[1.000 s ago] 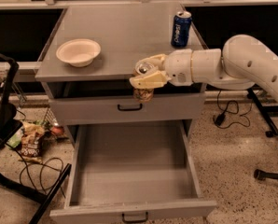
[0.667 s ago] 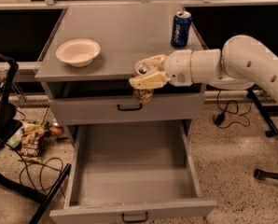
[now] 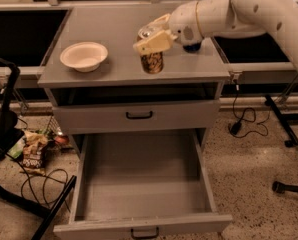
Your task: Pick orange can from middle drawer and place on counter
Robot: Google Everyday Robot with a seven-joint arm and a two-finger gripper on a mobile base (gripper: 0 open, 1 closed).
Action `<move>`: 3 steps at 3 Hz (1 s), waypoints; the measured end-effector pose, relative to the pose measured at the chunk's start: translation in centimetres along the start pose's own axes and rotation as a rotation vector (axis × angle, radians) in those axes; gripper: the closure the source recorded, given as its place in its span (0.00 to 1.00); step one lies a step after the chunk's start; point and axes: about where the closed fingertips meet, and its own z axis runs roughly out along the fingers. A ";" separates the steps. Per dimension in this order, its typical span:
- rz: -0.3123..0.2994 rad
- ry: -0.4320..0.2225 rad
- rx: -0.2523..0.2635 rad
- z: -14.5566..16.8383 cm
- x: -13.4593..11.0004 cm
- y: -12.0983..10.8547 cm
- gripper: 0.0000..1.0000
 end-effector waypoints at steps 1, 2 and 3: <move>0.062 0.064 0.074 3.0 -1.8 -5.8 1.00; 0.123 0.049 0.235 4.3 -4.8 -12.3 1.00; 0.159 -0.050 0.423 3.5 -8.5 -18.7 1.00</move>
Offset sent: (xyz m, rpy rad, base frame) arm 0.2395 -0.0009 0.1578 0.1203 -0.0999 -0.5651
